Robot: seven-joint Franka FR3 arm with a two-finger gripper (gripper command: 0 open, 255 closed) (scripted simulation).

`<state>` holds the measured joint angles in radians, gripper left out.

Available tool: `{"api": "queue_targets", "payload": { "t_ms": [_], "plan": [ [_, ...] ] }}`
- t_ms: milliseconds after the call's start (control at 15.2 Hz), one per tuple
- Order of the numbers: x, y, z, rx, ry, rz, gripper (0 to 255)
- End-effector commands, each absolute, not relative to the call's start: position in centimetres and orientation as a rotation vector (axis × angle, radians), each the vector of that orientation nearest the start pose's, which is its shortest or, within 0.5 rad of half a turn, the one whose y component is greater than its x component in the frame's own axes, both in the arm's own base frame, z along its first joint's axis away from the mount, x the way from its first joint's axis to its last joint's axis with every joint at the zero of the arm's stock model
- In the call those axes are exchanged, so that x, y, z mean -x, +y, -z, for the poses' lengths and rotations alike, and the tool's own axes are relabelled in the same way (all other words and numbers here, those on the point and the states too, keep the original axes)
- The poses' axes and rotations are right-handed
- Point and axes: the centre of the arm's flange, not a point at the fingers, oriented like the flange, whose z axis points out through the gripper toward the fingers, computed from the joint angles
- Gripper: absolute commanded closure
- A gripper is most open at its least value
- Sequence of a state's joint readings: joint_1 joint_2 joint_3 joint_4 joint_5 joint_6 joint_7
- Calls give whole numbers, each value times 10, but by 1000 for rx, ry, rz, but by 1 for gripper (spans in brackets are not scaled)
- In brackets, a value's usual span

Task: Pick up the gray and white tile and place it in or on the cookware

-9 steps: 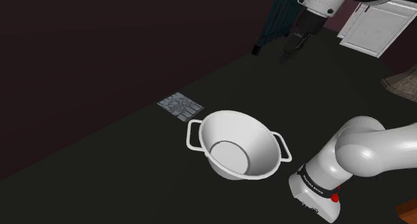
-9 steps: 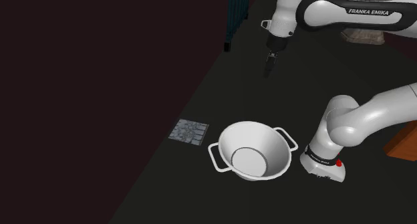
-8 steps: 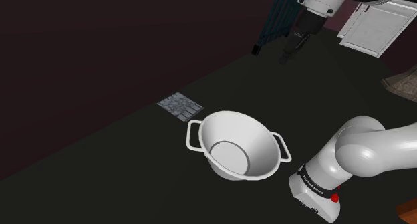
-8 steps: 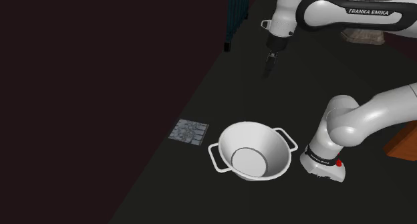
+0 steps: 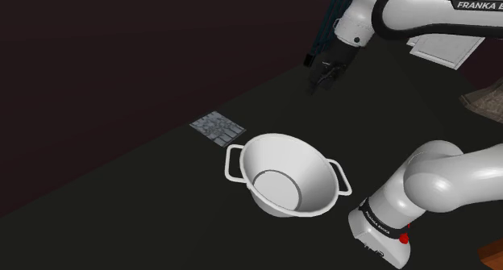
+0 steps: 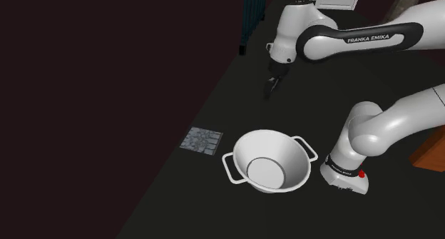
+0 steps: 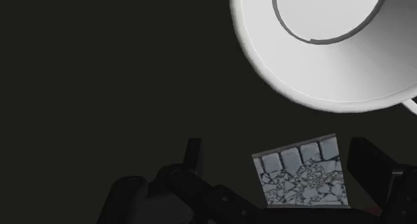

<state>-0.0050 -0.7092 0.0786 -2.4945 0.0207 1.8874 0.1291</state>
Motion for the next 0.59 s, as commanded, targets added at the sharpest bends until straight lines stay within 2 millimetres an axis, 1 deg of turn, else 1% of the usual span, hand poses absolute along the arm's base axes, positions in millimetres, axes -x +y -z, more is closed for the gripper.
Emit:
{"api": "queue_targets", "payload": {
  "t_ms": [0, 528],
  "plan": [
    [-354, 45, -506, 3151, 223, 174, 0],
    [-402, 93, -424, 3103, 593, 199, 0]
  ]
}}
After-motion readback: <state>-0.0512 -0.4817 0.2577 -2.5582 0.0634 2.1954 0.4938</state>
